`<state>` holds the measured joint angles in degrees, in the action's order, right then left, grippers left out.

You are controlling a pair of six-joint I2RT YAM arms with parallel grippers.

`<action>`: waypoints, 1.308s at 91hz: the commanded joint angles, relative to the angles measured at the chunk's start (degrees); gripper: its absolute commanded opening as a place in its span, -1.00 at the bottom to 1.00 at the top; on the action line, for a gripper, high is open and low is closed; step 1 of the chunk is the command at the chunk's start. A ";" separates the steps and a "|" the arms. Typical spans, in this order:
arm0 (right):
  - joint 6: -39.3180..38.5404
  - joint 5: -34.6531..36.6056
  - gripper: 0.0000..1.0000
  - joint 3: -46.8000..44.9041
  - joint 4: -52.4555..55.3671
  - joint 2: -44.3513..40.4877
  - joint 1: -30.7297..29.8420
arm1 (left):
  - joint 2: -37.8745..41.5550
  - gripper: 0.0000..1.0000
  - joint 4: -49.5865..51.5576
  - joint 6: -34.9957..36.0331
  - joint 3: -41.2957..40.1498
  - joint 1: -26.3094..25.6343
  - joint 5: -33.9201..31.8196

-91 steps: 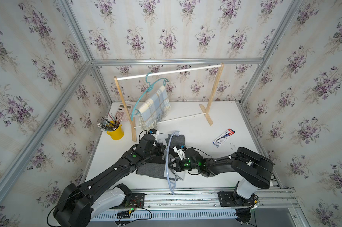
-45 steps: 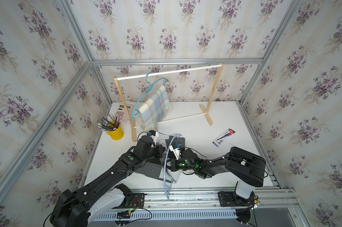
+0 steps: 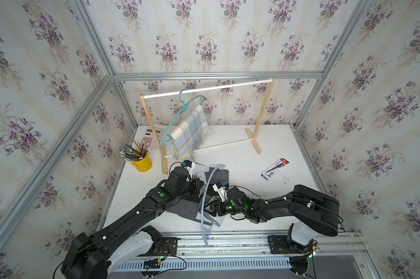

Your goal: Hang the scarf on the hanger

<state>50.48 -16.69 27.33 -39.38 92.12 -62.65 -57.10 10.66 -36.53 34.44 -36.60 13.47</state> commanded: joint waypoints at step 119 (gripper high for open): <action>-13.74 35.44 0.43 -6.48 54.57 -57.43 8.44 | -52.33 -1.00 50.59 -33.61 62.79 -18.15 -43.01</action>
<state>41.21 12.47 21.41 9.43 37.34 -49.82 -104.62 45.93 -67.20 89.58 -54.81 -26.52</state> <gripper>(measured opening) 0.714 0.068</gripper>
